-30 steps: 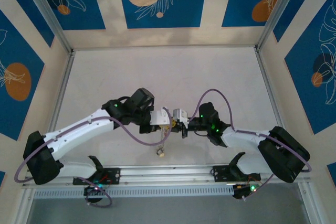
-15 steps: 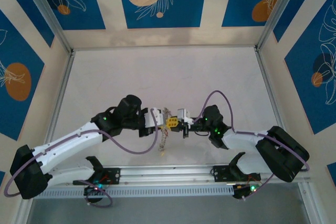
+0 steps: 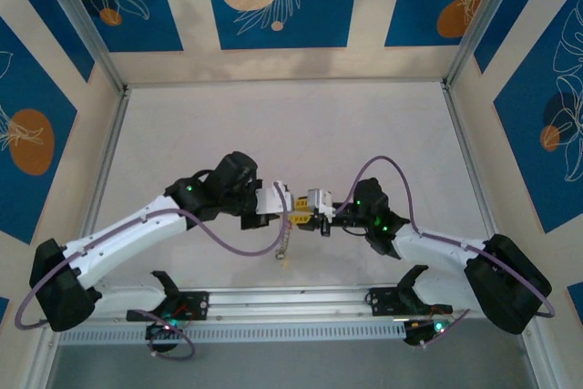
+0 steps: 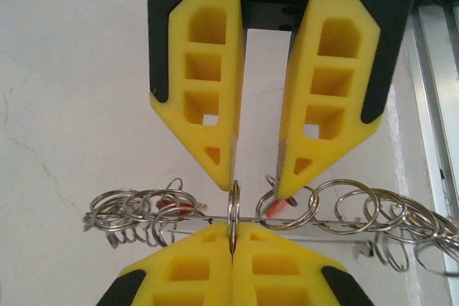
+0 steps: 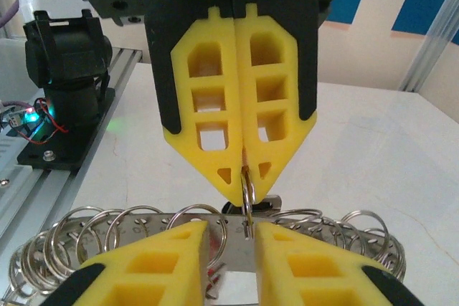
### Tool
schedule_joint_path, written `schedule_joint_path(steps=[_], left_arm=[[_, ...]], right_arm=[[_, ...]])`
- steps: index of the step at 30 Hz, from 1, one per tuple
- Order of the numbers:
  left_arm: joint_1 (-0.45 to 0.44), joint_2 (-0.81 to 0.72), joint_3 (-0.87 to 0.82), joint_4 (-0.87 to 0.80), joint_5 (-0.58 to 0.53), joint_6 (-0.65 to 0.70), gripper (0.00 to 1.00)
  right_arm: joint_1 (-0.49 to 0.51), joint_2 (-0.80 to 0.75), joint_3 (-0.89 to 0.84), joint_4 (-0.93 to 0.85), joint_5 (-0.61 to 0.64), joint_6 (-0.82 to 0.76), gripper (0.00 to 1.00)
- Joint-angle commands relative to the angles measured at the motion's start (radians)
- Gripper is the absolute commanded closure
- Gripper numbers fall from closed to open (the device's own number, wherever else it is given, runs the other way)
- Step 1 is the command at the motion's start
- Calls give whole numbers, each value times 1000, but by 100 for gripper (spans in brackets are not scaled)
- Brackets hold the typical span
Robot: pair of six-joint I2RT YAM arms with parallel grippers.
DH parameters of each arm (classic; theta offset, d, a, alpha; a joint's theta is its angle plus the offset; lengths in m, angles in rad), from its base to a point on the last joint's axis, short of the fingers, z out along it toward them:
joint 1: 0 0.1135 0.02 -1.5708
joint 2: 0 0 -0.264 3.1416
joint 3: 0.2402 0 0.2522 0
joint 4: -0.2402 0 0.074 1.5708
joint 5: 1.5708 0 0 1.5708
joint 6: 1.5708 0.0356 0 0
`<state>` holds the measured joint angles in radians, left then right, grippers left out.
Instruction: Put the keys on the keyring
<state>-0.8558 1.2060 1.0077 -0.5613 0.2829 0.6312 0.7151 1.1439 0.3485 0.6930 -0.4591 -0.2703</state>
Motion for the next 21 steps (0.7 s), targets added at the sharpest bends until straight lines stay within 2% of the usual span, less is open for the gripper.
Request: schedule_joint_path(steps=[1,5,9,17,19,21], left_arm=[[-10,36,95,-120,17,41,100],[-11,96,166,-218,46,40,100],[-15,118,183,-233,72,34,100],[-19,153,214,-251,82,38,100],[-19,142,204,-229,91,36,99],[-19,128,187,-206,96,37,99]], right_arm=[[-3,9,29,-38,2,-18,70],[-3,24,35,-23,7,3,69],[-2,38,41,-12,0,15,71],[2,57,41,5,-16,33,88],[6,64,42,11,-17,42,88],[8,69,45,20,-16,54,80]])
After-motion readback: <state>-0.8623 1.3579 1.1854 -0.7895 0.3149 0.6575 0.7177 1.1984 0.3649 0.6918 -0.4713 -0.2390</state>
